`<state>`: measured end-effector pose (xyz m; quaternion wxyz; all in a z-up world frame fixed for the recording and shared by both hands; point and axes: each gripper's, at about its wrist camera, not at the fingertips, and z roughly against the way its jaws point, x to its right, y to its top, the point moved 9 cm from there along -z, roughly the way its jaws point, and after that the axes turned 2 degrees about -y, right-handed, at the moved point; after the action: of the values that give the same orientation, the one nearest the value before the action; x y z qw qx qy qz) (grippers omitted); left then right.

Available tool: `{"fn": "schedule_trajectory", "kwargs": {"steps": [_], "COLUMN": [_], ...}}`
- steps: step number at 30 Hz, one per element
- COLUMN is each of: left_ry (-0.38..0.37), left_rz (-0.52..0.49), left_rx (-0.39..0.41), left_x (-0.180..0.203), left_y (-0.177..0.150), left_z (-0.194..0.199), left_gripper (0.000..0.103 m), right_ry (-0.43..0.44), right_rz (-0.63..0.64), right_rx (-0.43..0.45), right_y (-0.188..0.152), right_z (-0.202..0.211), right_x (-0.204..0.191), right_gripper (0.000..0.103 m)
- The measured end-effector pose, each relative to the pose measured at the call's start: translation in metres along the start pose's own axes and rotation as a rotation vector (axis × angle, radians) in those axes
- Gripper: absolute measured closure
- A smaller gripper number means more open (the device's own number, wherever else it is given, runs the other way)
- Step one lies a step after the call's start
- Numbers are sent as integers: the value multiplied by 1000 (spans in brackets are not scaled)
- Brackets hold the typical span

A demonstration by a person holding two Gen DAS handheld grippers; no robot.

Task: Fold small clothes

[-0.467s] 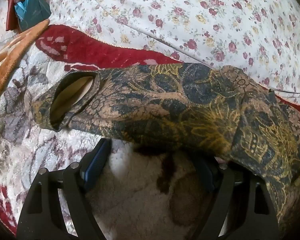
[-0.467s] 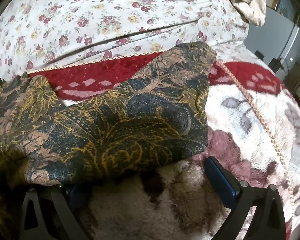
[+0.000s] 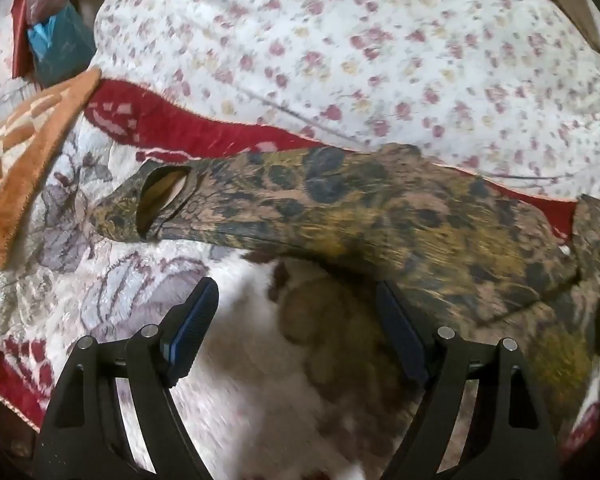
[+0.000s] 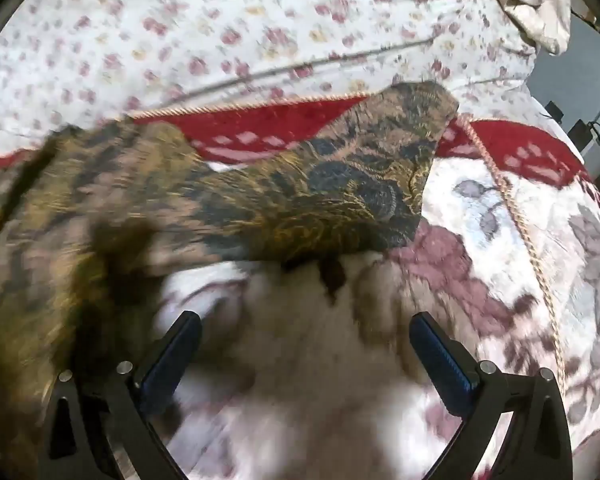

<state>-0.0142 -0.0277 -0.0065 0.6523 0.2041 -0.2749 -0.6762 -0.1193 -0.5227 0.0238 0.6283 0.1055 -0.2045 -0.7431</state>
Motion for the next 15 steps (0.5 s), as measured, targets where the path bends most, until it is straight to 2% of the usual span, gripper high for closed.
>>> {"fn": "schedule_trajectory", "kwargs": {"steps": [8,11,15], "left_ry": [-82,-127,-140], "left_rz": [-49,-72,-95], "left_rx": [0,-17,-28], "left_x": [43,60,73], "left_y": [-18,-30,-44], "left_z": [37,47,52], "left_gripper": [21,21,21], "right_ry": [155,169,157], "right_rz": [26,44,62], "right_rx": [98,114,119], "right_y": [-2,-10,-25], "right_z": [90,105,102], "right_x": [-37,-55,-78], "right_gripper": [0,0,0]}}
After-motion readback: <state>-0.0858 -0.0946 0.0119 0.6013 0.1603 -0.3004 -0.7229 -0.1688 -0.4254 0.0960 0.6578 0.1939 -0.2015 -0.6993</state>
